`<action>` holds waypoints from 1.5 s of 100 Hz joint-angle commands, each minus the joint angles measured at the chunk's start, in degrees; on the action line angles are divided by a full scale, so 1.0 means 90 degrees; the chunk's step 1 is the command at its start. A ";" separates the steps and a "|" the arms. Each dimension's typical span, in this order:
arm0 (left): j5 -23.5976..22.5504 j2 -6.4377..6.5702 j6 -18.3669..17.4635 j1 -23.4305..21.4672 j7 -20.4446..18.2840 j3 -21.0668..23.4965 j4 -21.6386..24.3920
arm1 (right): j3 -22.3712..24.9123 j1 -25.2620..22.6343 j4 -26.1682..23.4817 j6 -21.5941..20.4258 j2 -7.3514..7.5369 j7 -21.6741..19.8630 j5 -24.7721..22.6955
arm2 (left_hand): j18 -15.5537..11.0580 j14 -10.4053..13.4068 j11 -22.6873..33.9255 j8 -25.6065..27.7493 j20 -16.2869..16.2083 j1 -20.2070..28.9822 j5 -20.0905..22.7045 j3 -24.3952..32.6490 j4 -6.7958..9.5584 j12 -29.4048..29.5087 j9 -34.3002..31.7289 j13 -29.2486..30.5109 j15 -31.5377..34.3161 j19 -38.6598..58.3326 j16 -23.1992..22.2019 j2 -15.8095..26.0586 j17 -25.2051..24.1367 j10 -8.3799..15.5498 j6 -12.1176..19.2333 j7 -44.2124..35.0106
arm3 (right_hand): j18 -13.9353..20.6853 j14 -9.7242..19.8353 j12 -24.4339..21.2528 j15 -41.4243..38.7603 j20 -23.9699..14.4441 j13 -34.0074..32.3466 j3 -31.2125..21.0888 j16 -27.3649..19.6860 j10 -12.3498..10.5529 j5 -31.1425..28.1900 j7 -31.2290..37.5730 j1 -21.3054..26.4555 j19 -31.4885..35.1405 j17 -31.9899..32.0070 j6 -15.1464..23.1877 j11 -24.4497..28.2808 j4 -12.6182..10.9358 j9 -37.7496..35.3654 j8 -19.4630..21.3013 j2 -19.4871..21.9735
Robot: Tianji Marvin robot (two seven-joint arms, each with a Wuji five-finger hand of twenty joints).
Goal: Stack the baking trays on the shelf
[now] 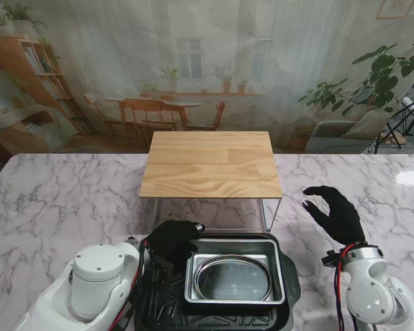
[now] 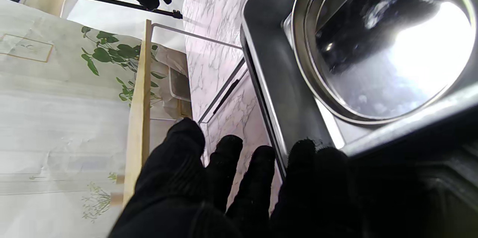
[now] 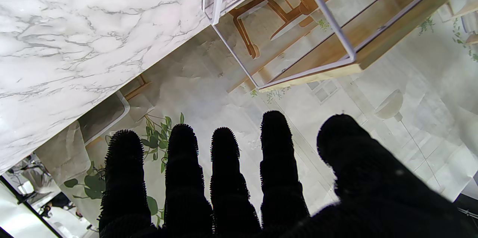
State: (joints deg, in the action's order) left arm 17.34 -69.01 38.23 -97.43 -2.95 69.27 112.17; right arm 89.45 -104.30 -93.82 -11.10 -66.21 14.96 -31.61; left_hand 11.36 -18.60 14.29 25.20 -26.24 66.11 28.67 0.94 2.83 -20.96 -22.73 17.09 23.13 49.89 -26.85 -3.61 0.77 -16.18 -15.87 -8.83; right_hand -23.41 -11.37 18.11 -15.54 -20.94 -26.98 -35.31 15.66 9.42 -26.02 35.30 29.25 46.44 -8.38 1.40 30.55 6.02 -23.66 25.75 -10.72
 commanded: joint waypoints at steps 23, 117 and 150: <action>-0.0162 0.0199 -0.0510 -0.0089 -0.0364 0.0397 0.0360 | -0.0021 0.0025 0.0034 -0.0002 0.0006 -0.0067 0.0004 | -0.0266 -0.0124 -0.0087 -0.0046 0.0003 -0.0109 -0.0060 -0.0147 0.0018 0.0024 0.0110 -0.0024 -0.0115 -0.0169 0.0030 0.0273 -0.0110 0.0096 0.0103 -0.0011 | 0.0211 0.0089 -0.0004 0.0264 0.0021 0.0062 -0.0060 -0.0086 -0.0024 0.0226 -0.0076 -0.0255 -0.0045 0.0074 0.0105 0.0047 -0.0136 0.0139 -0.0070 -0.0003; -0.1673 0.0584 -0.2323 -0.1407 -0.1264 0.2114 0.0244 | -0.0047 -0.0205 -0.0174 0.0320 0.0088 -0.0208 -0.0487 | -0.0313 0.0011 -0.1826 -0.0989 0.0756 -0.1361 -0.1991 -0.0169 -0.0193 0.1957 0.2079 -0.1115 -0.1036 -0.1538 0.1041 -0.1081 -0.0293 -0.0294 -0.0102 0.1037 | 0.0219 0.0040 0.0017 0.0322 -0.0046 0.0125 -0.0175 -0.0094 -0.0044 0.0657 -0.0444 -0.1283 -0.0073 0.0076 -0.0281 0.0018 -0.0069 0.0204 -0.0224 -0.0781; -0.2123 0.0690 -0.2567 -0.1504 -0.1574 0.2203 0.0102 | -0.0026 -0.0423 -0.0417 0.0760 0.0161 -0.0383 -0.0968 | -0.0402 0.0148 -0.1550 -0.0864 0.0636 -0.1238 -0.1661 -0.0125 -0.0175 0.1295 0.1264 -0.0866 -0.0836 -0.1354 0.0902 -0.1040 -0.0221 -0.0096 0.0001 0.0584 | 0.0232 0.0053 0.0016 0.0375 -0.0076 0.0182 -0.0137 -0.0121 -0.0061 0.1041 -0.0676 -0.1639 0.0001 0.0063 -0.0381 0.0007 -0.0010 0.0485 -0.0368 -0.1036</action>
State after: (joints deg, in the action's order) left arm -2.06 -62.92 15.33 -110.28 -16.50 88.77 113.43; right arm 89.06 -107.05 -96.61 -4.71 -64.93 12.06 -39.85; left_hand 10.22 -18.06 -0.67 15.95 -19.17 53.97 12.19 0.38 2.34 -6.45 -8.36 7.36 14.38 35.57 -17.32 -12.37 -1.78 -18.26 -16.66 -1.84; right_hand -23.23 -11.37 18.11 -15.54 -20.94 -26.88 -36.27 15.66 9.43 -19.10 30.38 18.01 46.44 -8.35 -0.78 30.55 6.02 -21.31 23.59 -18.14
